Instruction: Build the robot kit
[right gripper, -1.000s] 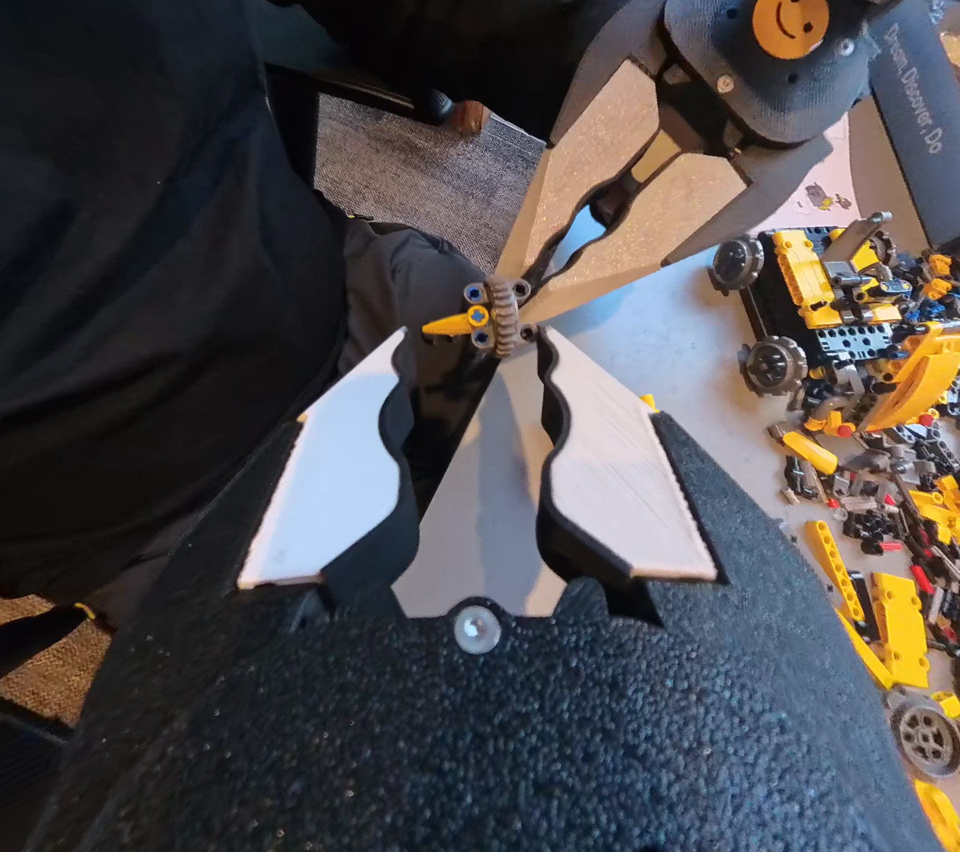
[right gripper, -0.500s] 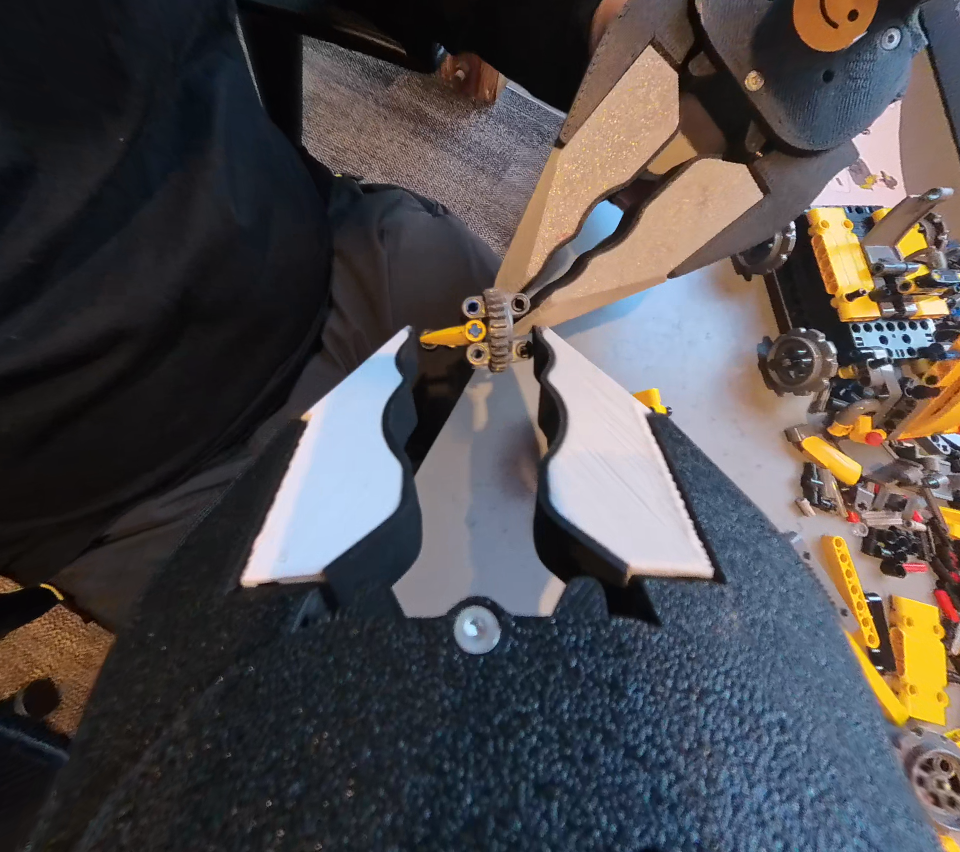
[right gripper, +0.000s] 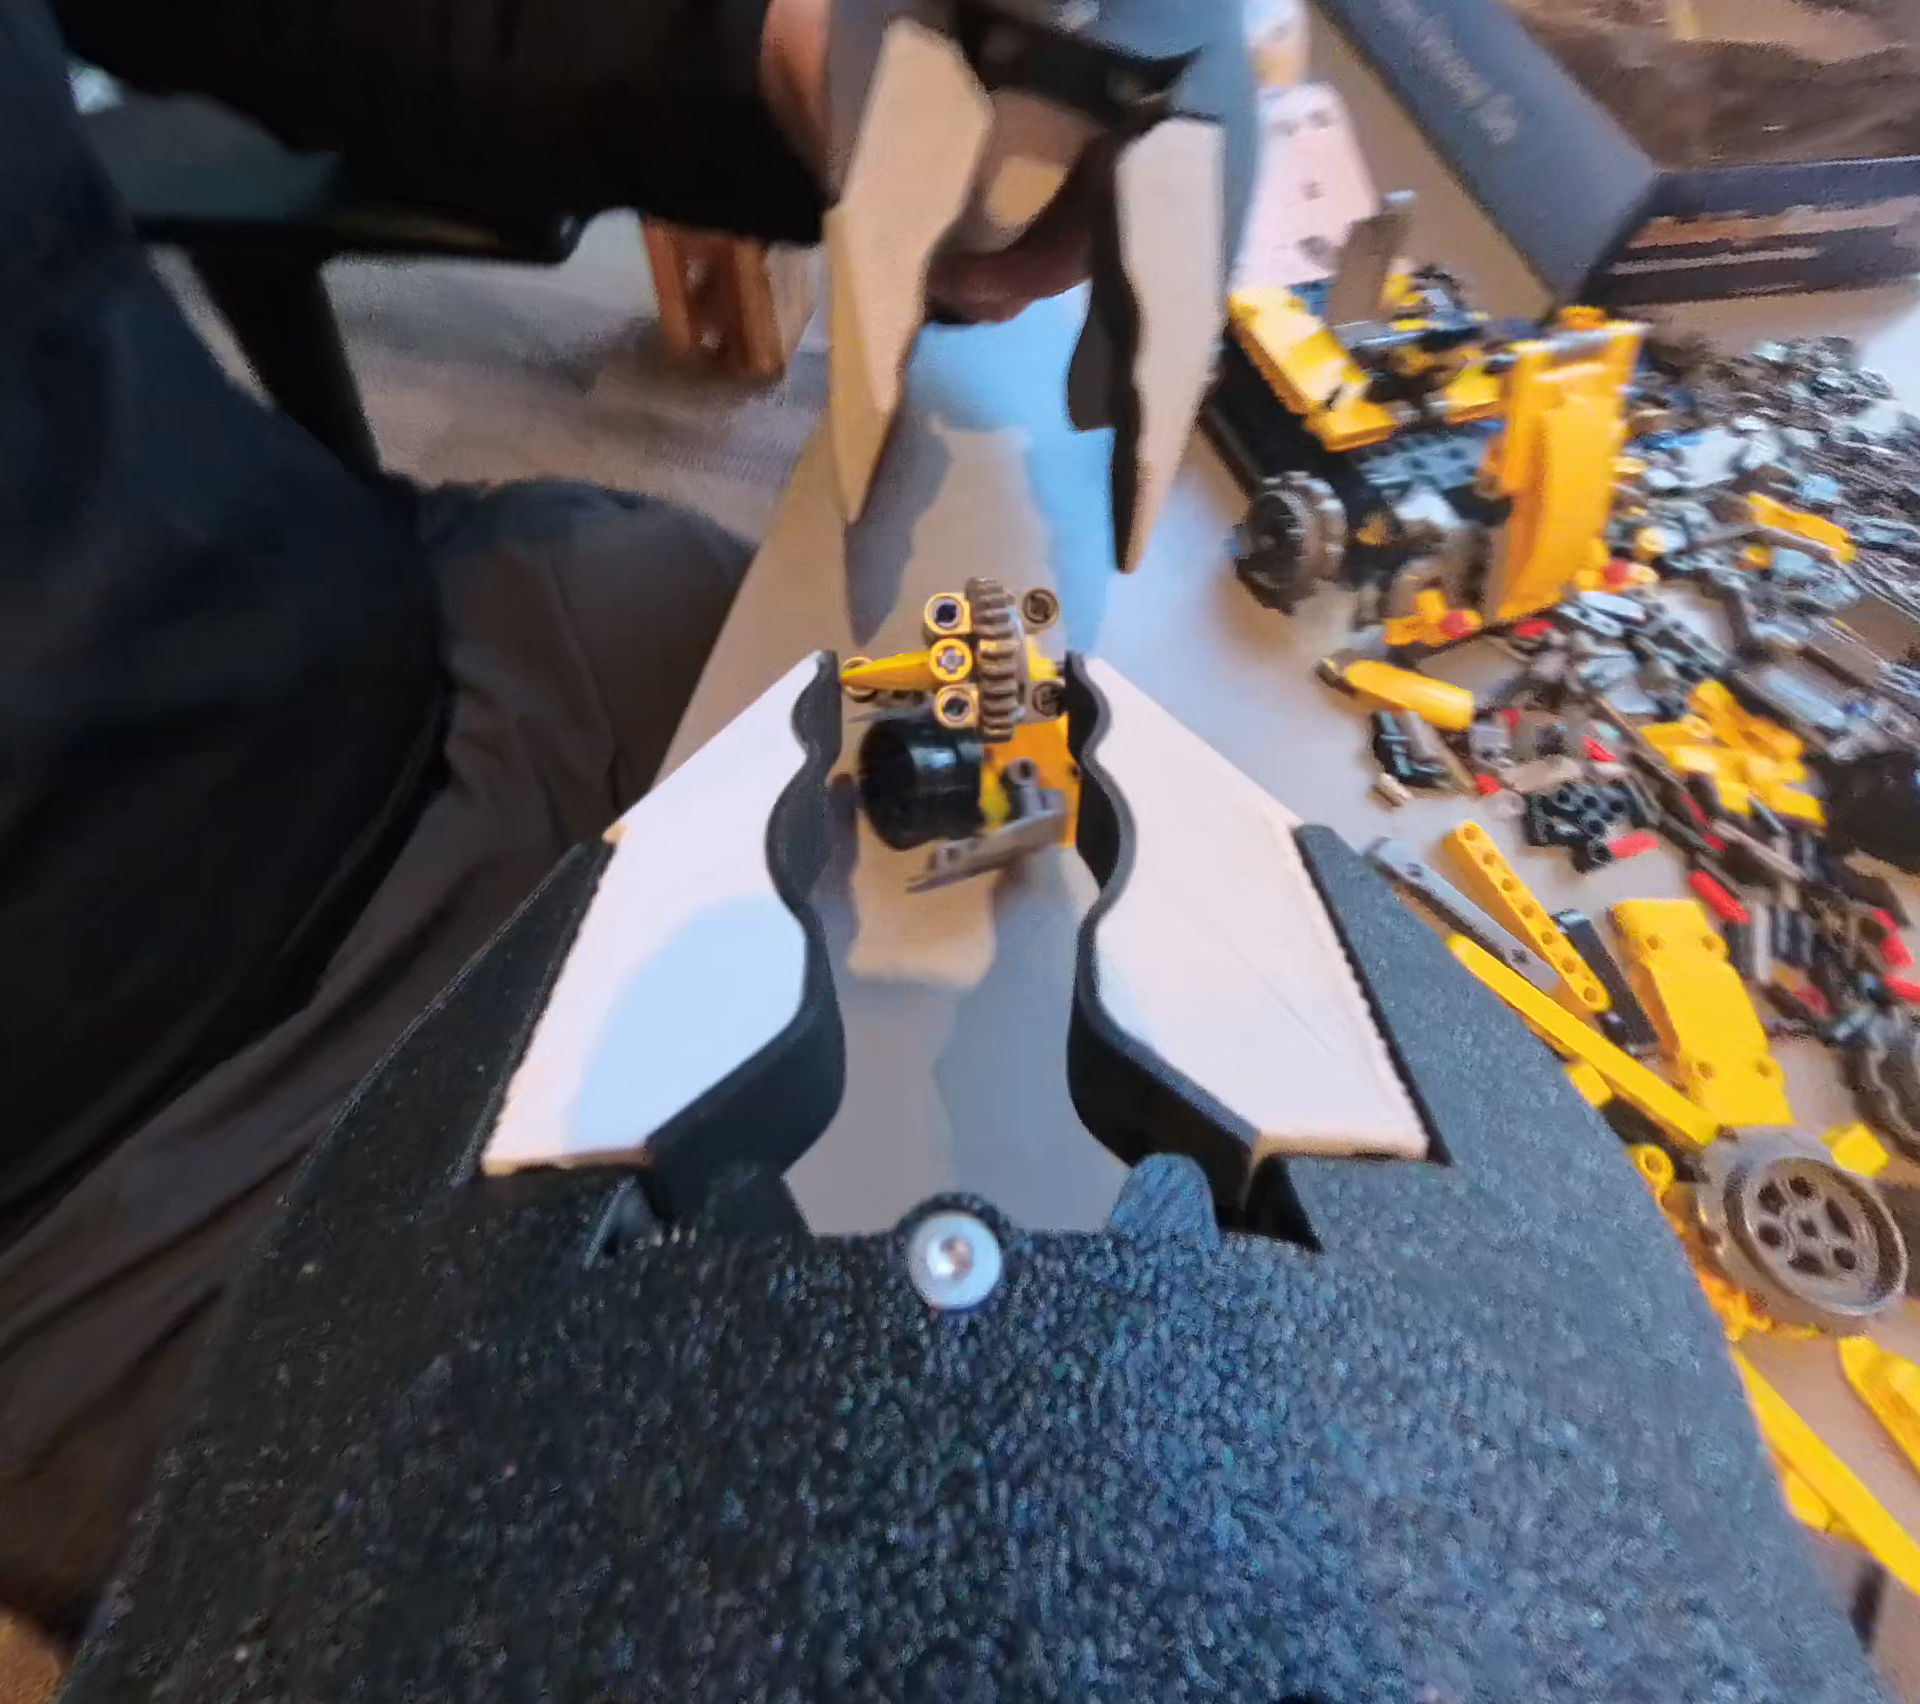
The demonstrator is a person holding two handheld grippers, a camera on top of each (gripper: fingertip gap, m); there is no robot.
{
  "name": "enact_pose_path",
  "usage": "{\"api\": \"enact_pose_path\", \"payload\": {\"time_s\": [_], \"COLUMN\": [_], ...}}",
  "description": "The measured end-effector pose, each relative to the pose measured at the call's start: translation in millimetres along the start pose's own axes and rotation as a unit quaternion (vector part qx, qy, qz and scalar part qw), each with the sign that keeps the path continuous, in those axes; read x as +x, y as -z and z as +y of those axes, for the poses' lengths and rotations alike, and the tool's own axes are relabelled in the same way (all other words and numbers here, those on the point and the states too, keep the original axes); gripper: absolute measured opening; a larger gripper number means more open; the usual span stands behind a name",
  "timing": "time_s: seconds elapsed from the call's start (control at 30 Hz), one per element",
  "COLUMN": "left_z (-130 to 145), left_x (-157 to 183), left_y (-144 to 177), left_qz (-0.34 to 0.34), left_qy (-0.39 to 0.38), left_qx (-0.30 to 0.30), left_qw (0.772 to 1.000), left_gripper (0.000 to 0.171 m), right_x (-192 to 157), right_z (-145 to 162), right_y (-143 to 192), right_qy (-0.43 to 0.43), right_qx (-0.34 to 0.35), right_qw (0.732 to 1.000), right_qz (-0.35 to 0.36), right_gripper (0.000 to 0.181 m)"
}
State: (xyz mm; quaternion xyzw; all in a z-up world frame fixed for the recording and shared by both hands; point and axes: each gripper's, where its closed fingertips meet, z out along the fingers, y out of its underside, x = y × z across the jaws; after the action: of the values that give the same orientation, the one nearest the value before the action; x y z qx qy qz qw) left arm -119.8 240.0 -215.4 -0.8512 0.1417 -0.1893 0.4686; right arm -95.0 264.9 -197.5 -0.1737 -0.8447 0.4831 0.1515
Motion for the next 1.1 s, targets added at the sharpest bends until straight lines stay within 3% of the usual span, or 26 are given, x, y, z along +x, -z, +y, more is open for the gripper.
{"api": "enact_pose_path", "payload": {"time_s": [0.1, 0.33, 0.47, 0.7, 0.83, 1.1], "left_z": [2, 4, -2, 0, -5, 0], "left_x": [-10, -30, -40, -40, -42, -37], "left_y": [-1, -2, -3, -8, -3, -13], "left_qz": [-0.014, -0.083, -0.095, -0.088, -0.096, -0.045], "left_qy": [-0.002, -0.044, -0.048, -0.051, -0.043, -0.001], "left_qx": [0.028, 0.049, 0.059, 0.046, 0.067, 0.044], "left_qw": [0.999, 0.994, 0.993, 0.994, 0.992, 0.998], "left_gripper": [0.064, 0.067, 0.082, 0.089, 0.092, 0.103], "right_x": [28, 63, 70, 68, 68, 75], "right_z": [2, 5, 13, 20, 20, 10], "right_y": [7, 14, 10, 5, 5, 3], "right_qy": [-0.061, -0.131, -0.180, -0.147, -0.142, -0.147], "right_qx": [0.058, 0.117, 0.128, 0.106, 0.109, 0.141], "right_qw": [0.996, 0.983, 0.975, 0.983, 0.983, 0.979], "right_qz": [0.014, 0.050, 0.029, 0.033, 0.033, 0.014], "right_gripper": [0.043, 0.043, 0.043, 0.043, 0.043, 0.043]}}
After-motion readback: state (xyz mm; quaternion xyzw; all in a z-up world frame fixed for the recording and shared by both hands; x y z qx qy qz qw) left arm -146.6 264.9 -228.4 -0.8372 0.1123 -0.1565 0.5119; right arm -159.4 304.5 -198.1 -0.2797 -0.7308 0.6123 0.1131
